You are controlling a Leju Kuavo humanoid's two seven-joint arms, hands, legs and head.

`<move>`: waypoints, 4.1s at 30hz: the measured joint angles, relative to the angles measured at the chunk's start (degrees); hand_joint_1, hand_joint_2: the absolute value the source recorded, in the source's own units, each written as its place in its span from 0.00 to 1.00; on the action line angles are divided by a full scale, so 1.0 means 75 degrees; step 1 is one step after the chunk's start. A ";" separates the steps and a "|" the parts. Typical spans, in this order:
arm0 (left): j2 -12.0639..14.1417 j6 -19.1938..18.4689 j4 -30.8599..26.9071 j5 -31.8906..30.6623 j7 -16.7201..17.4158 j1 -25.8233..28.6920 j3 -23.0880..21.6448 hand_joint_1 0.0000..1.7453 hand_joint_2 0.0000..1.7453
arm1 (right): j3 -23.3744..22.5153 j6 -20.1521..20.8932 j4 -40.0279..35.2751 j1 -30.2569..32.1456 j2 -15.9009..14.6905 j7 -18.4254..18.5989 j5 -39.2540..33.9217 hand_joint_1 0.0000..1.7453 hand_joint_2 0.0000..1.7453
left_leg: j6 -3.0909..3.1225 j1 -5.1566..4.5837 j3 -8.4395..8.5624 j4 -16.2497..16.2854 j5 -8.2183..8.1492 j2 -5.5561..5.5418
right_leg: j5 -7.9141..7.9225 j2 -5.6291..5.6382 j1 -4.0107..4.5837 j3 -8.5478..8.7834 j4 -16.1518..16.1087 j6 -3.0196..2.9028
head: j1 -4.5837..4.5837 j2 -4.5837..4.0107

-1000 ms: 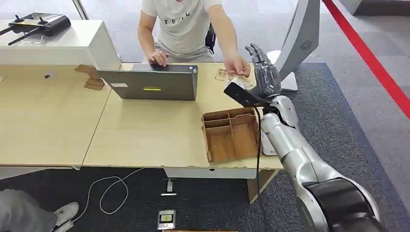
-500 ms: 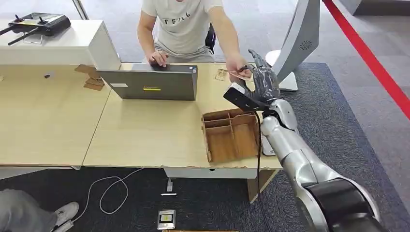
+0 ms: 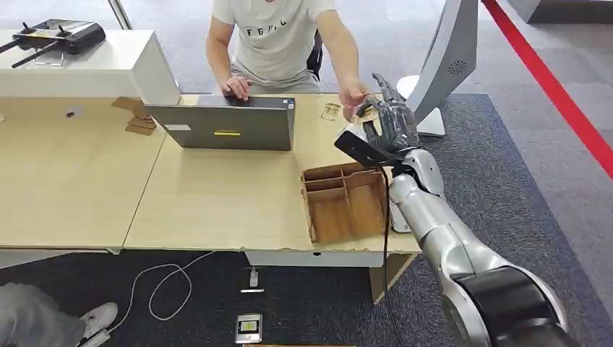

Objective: Pass the card to the sensor for recognition and then transmit it.

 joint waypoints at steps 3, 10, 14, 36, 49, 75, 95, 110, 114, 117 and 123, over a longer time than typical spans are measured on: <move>0.0000 0.0000 0.0000 0.0000 0.0000 0.0000 0.0000 0.00 0.00 | 0.0000 0.0000 0.0038 0.0004 0.0000 0.0000 0.0000 1.00 1.00 | 0.0000 0.0000 0.0000 0.0000 0.0000 0.0000 | 0.0000 0.0000 0.0000 -0.0001 0.0000 0.0000 | 0.0000 0.0000; -0.0003 0.0000 0.0000 0.0026 0.0023 -0.0001 0.0000 0.00 0.00 | 0.0000 0.0017 0.0082 0.0004 -0.0018 0.0053 0.0050 1.00 1.00 | 0.0000 0.0000 0.0000 0.0000 0.0000 0.0000 | 0.0000 0.0000 0.0000 -0.0001 -0.0001 0.0000 | 0.0000 0.0000; 0.0000 -0.0026 0.0000 0.0105 0.0044 -0.0001 0.0003 0.00 0.00 | 0.0000 0.0140 0.0111 0.0002 -0.0067 0.0277 0.0160 1.00 1.00 | 0.0000 0.0000 0.0000 0.0000 0.0000 0.0000 | 0.0000 0.0000 0.0000 0.0000 -0.0001 0.0000 | 0.0000 0.0000; -0.0015 -0.0014 0.0000 0.0152 0.0589 0.0002 0.0003 0.00 0.00 | 0.0000 0.0635 0.0478 0.0411 -0.1166 0.1137 0.0443 1.00 1.00 | 0.0002 0.0000 -0.0002 0.0005 -0.0002 -0.0001 | 0.0000 0.0000 0.0000 -0.0001 -0.0006 0.0001 | -0.0003 0.0000; -0.0032 -0.0035 0.0000 0.0248 0.0562 -0.0018 0.0003 0.00 0.00 | 0.0000 0.0726 0.0589 0.0622 -0.1300 0.1034 0.0583 1.00 1.00 | 0.0002 0.0001 -0.0004 0.0005 -0.0002 0.0000 | 0.0000 0.0000 0.0001 -0.0001 -0.0006 0.0001 | 0.0000 0.0000; -0.0055 -0.0024 0.0000 0.0259 0.0615 -0.0053 0.0009 0.00 0.00 | 0.0052 0.0973 0.0627 0.0924 -0.1317 0.1236 0.0524 1.00 1.00 | 0.0002 0.0000 -0.0004 0.0006 -0.0002 0.0000 | 0.0000 0.0000 0.0001 -0.0002 -0.0007 0.0001 | 0.0000 0.0000; -0.0076 0.0029 0.0000 0.0262 0.0670 -0.0101 0.0015 0.00 0.00 | 0.0050 0.1131 0.0734 0.1521 -0.1501 0.1306 0.0548 1.00 1.00 | 0.0002 0.0001 -0.0004 0.0005 -0.0002 0.0000 | 0.0000 0.0000 0.0001 -0.0002 -0.0006 0.0001 | 0.0000 0.0000; -0.0093 0.0044 0.0000 0.0347 0.0729 -0.0138 0.0023 0.00 0.00 | 0.0050 0.1323 0.0734 0.1648 -0.1539 0.1224 0.0562 1.00 1.00 | 0.0002 0.0001 -0.0005 0.0005 -0.0002 0.0000 | 0.0000 0.0000 0.0001 -0.0002 -0.0006 0.0001 | 0.0000 0.0000; -0.0096 0.0044 0.0000 0.0382 0.0758 -0.0146 0.0032 0.00 0.00 | 0.0050 0.1343 0.0734 0.1702 -0.1527 0.1215 0.0571 1.00 1.00 | 0.0002 0.0001 -0.0006 0.0005 -0.0002 0.0000 | 0.0000 0.0000 0.0001 -0.0001 -0.0006 0.0001 | 0.0000 0.0000; -0.0099 0.0049 0.0000 0.0385 0.0775 -0.0147 0.0041 0.00 0.00 | 0.0050 0.1358 0.0734 0.1750 -0.1530 0.1247 0.0559 1.00 1.00 | 0.0002 0.0001 -0.0005 0.0005 -0.0003 0.0000 | 0.0000 0.0000 0.0001 -0.0002 -0.0007 0.0001 | 0.0000 0.0000; -0.0102 0.0070 0.0000 0.0388 0.0781 -0.0148 0.0052 0.00 0.00 | 0.0029 0.1521 0.0734 0.1856 -0.1612 0.1425 0.0504 1.00 1.00 | 0.0003 0.0001 -0.0001 0.0005 -0.0003 0.0001 | 0.0000 0.0000 0.0002 0.0002 -0.0010 0.0001 | 0.0000 0.0000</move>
